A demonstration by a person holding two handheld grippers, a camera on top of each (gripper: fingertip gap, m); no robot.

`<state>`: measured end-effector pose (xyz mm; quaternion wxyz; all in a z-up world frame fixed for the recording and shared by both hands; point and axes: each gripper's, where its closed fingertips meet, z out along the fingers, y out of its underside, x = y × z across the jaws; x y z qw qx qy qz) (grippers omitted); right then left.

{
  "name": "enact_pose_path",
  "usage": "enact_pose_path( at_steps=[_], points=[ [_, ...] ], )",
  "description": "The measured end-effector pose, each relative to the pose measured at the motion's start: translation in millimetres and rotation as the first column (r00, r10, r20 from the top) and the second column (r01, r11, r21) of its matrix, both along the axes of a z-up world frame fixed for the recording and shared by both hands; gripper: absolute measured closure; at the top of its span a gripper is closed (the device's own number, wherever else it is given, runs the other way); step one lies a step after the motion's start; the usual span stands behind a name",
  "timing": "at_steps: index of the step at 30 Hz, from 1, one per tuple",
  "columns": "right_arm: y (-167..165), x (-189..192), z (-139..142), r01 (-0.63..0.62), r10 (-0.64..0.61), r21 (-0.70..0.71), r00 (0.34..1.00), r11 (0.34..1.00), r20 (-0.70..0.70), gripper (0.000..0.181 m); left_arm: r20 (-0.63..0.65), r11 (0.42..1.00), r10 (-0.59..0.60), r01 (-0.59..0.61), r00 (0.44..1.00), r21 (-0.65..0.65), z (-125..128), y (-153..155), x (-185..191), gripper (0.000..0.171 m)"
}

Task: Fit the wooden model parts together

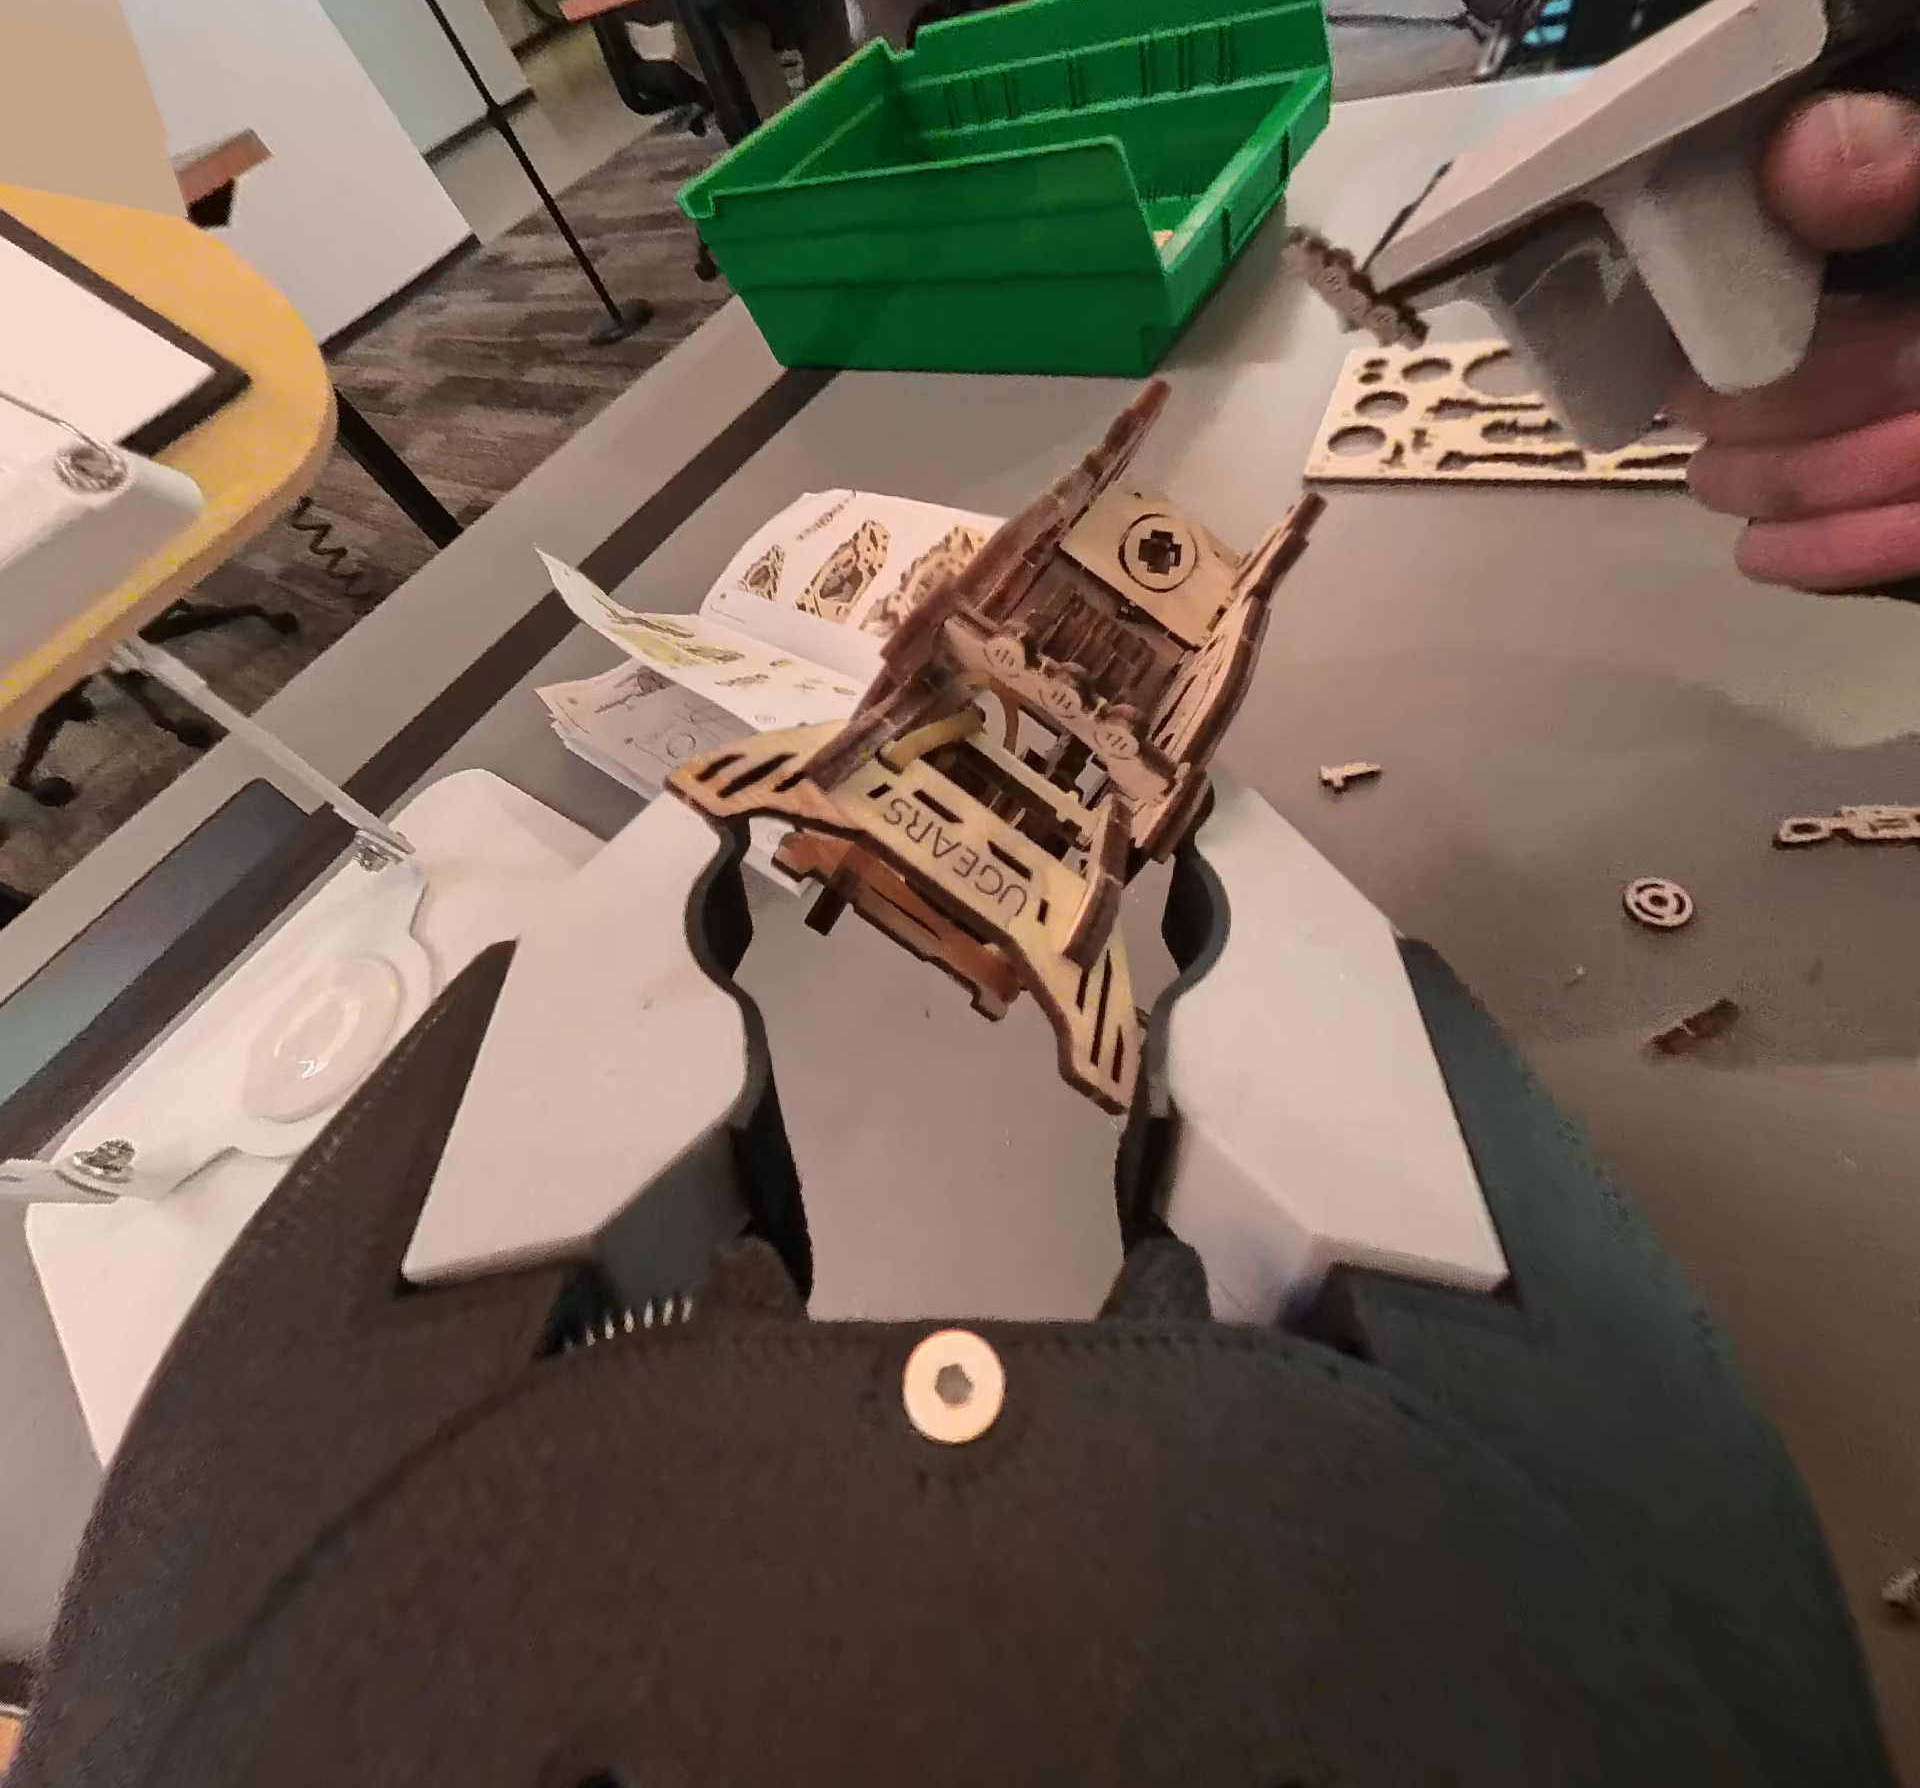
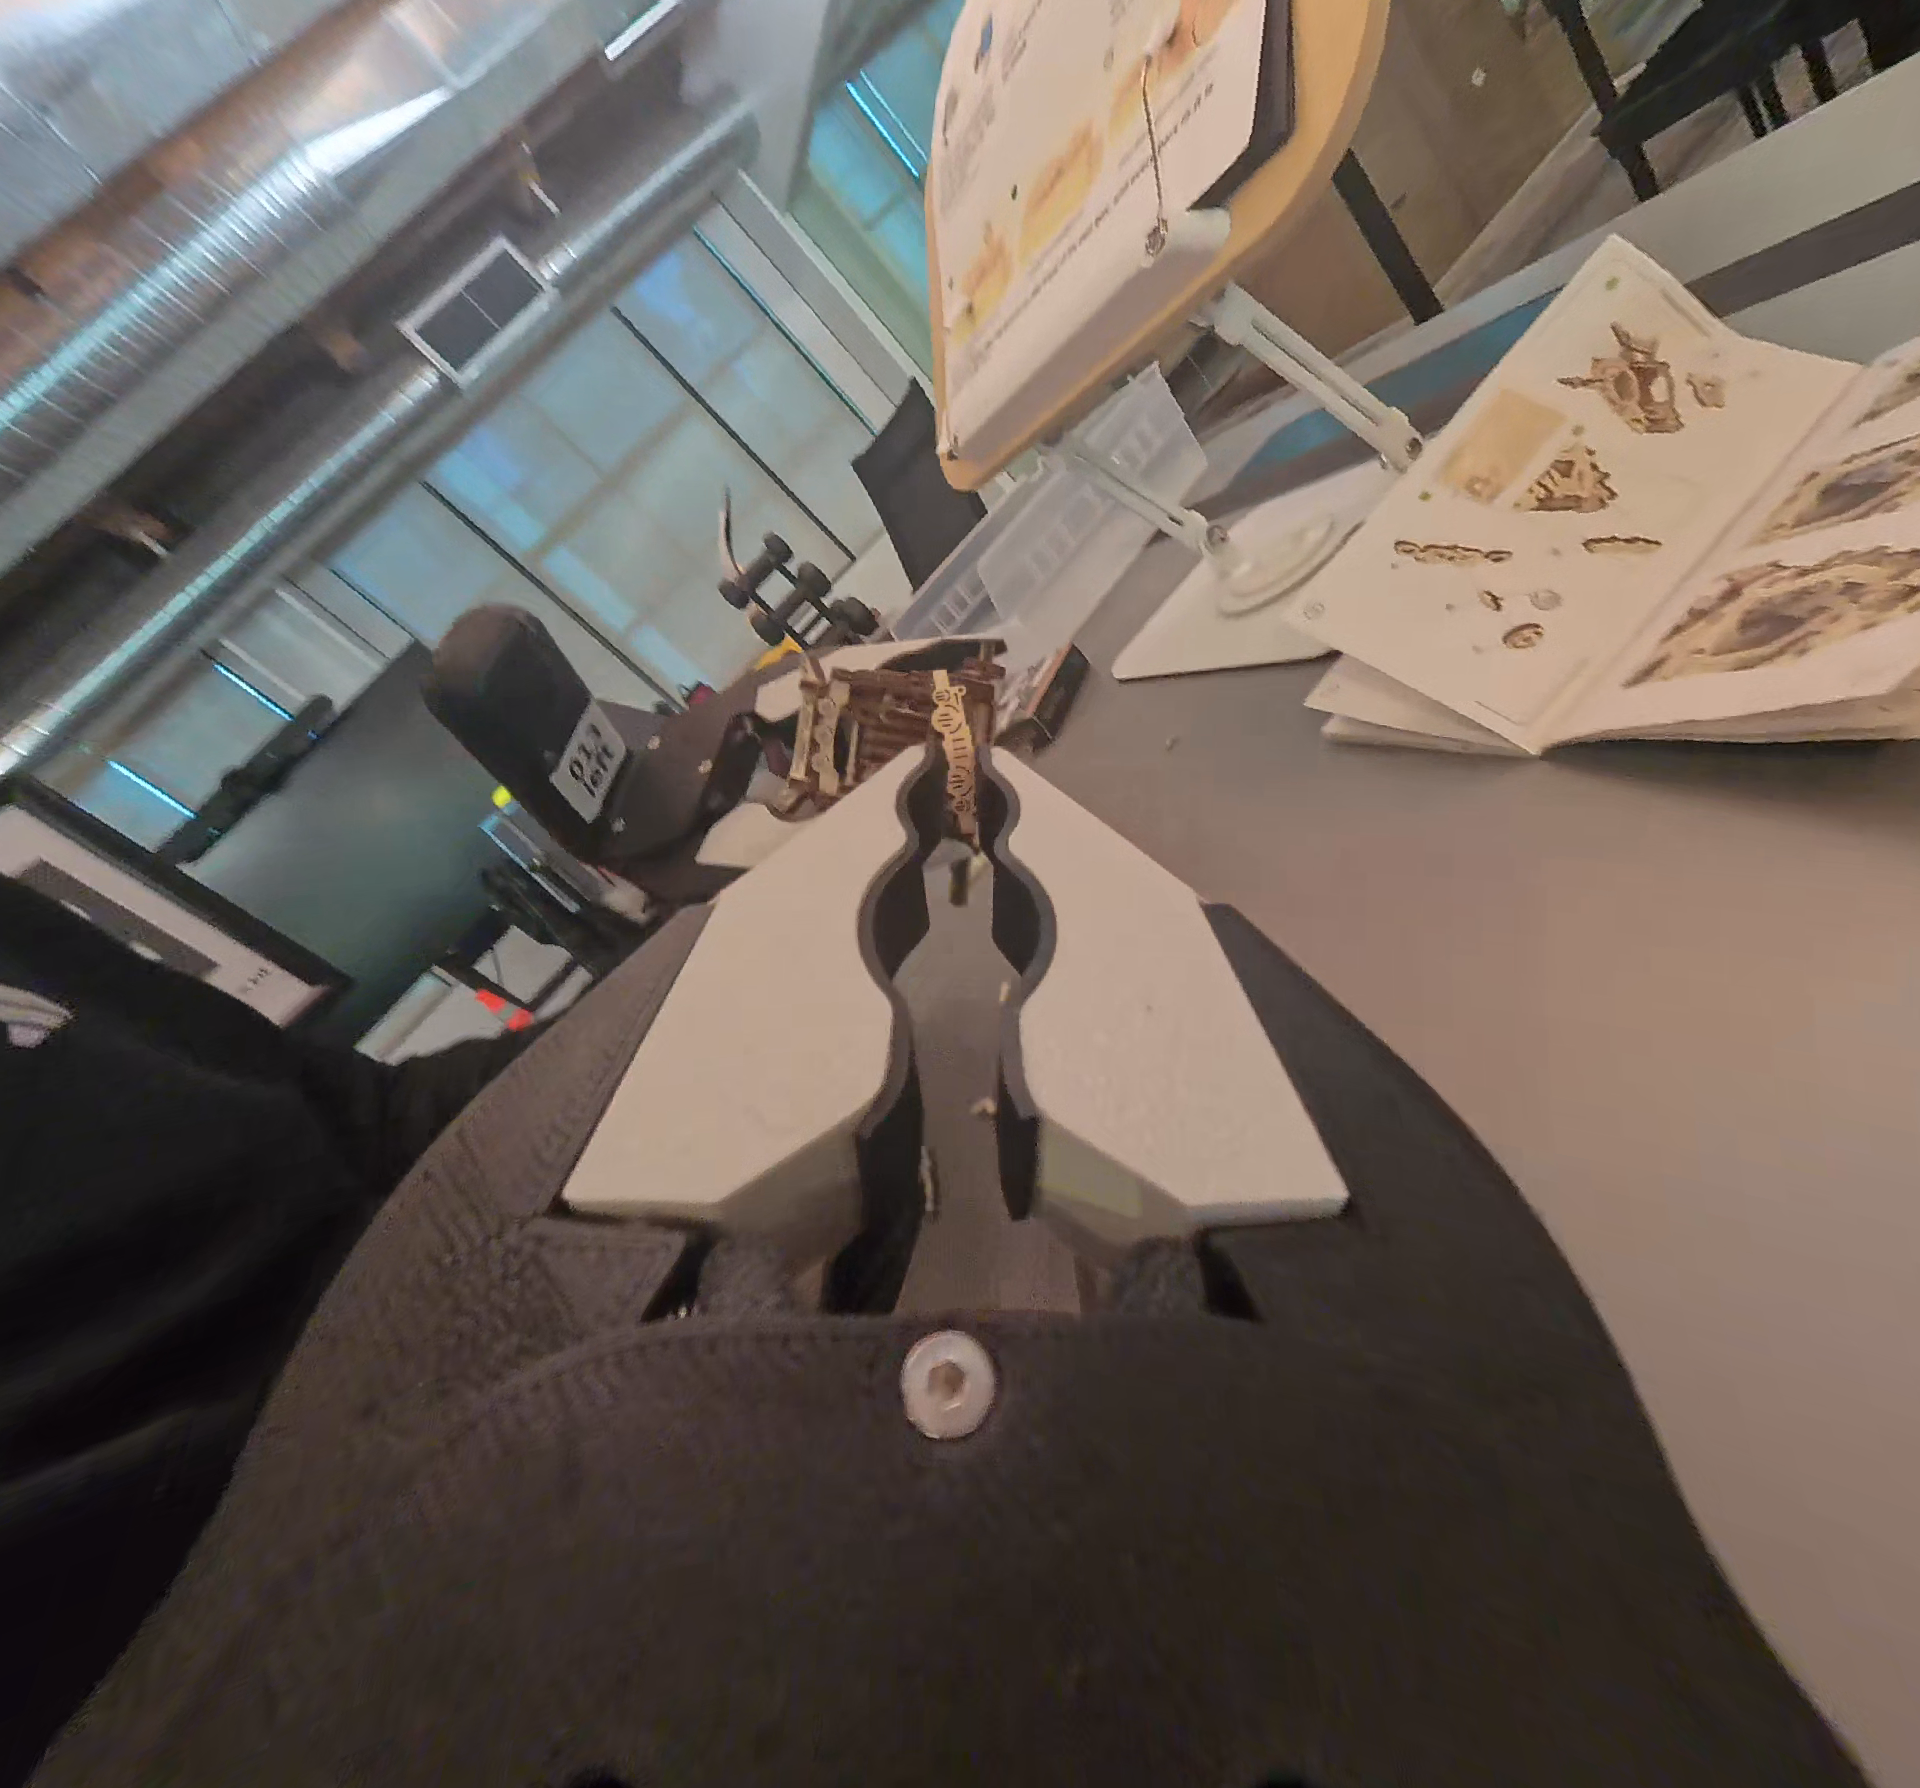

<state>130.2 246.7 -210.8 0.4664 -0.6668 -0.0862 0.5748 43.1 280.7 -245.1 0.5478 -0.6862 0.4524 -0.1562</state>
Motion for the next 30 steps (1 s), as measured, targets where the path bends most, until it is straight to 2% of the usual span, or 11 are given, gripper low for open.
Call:
enact_pose_path(
  at_steps=[3,13,21,30],
  points=[
    [7,-6,10,-0.005,0.003,-0.025,0.997,1.000,-0.077,0.178,0.011,0.999,0.031,-0.032,0.999,0.029,10,2,2,0.093],
    [12,-25,34,-0.025,0.025,0.004,0.990,1.000,-0.136,0.178,-0.011,0.969,0.107,-0.102,0.994,0.224,45,1,3,0.093],
    [10,-27,42,-0.040,0.040,0.006,0.984,0.999,-0.171,0.178,0.027,0.966,0.107,-0.110,0.994,0.234,55,3,4,0.093],
    [12,-29,43,-0.032,0.033,0.011,0.987,0.999,-0.159,0.178,0.039,0.966,0.113,-0.118,0.993,0.232,55,6,4,0.093]
  ],
)
